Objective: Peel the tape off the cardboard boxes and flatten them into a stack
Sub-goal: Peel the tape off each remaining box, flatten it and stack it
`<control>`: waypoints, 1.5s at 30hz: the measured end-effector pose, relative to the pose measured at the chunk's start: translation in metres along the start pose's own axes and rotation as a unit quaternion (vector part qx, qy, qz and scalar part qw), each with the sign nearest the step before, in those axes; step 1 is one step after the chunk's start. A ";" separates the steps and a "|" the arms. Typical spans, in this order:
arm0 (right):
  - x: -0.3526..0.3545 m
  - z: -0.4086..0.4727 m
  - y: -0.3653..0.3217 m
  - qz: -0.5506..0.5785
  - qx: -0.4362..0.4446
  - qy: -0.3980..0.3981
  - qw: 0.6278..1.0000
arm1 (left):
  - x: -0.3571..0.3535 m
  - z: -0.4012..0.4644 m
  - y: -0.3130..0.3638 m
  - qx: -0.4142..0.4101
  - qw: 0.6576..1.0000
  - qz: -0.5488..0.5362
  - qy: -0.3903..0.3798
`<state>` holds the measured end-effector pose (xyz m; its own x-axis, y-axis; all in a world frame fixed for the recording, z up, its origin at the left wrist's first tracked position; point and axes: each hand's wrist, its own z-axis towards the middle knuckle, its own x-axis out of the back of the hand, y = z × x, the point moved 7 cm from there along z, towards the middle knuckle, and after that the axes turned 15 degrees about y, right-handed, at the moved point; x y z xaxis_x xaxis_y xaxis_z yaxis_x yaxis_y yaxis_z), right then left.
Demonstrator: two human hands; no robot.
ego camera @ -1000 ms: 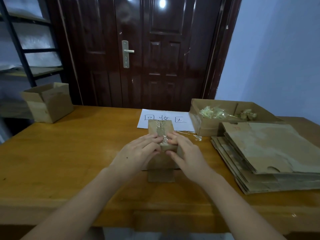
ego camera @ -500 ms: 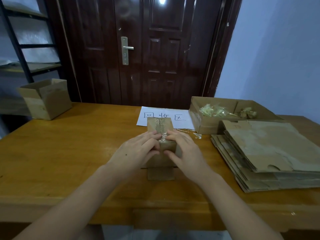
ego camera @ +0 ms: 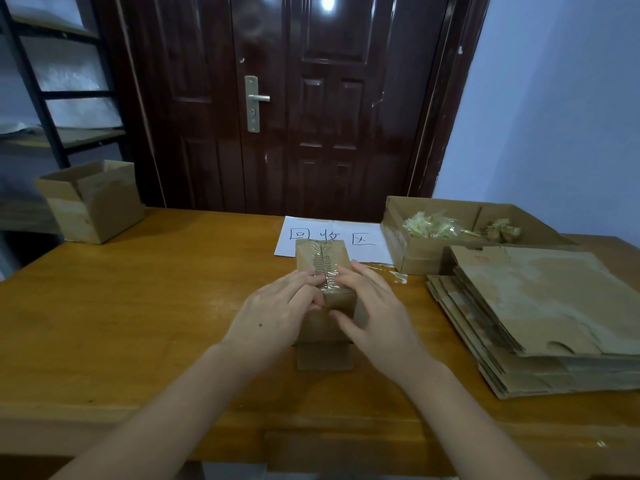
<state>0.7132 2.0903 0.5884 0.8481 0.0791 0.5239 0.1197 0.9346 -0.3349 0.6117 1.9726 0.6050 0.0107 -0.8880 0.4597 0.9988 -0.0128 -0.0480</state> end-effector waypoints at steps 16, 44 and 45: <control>-0.008 -0.007 -0.029 -0.057 0.095 0.059 0.992 | -0.009 -0.012 -0.009 0.035 0.998 -0.027 -0.039; 0.002 -0.005 -0.016 0.035 0.035 0.020 0.999 | -0.009 -0.014 -0.015 0.108 0.993 -0.026 0.030; 0.004 -0.004 -0.016 0.046 0.029 0.018 0.998 | -0.009 -0.014 -0.015 0.111 0.993 -0.025 0.033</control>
<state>0.7165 2.0740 0.5925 0.8720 0.1542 0.4646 0.0113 0.9425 -0.3341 0.5959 1.9739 0.5891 -0.0356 -0.9172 0.3968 0.9843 0.0366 0.1728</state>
